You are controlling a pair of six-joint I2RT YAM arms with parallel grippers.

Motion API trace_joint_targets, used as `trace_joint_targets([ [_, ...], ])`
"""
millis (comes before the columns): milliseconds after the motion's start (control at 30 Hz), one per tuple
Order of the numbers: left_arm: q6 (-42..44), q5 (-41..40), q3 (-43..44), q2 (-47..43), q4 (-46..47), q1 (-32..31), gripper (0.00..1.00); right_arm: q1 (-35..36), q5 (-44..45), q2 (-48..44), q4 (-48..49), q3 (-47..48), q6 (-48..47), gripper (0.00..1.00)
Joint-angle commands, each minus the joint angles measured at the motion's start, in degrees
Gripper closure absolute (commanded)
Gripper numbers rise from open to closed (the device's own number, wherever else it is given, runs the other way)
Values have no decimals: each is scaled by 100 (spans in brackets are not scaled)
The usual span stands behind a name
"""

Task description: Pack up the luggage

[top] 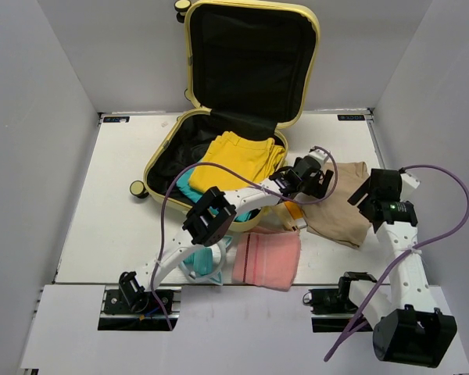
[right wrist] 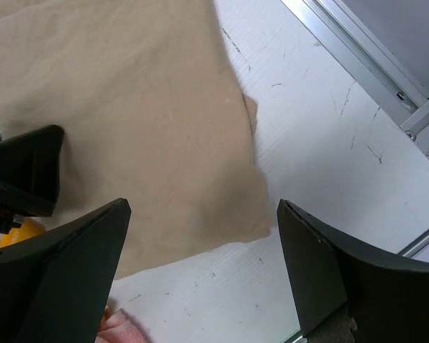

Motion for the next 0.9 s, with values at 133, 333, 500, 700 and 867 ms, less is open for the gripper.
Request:
trace_joint_targets([
  [133,-213,452,-17,48,20,32,36,-390,-54,786,511,11,200,11],
  [333,-55,496,-140,-5,73,24,49,-1190,-1388,1720,1126,345,245,11],
  [500,-151,574,-193,-83,29,94,55,-1841,-2409,2563,1890,496,-325,11],
  [700,-231,680,-280,-154,11,199,59,-2256,-3298,3425,2285,830,-897,14],
  [867,-239,786,-517,-312,2,261,60,-2247,-3114,3864,2454,908,-1188,14],
])
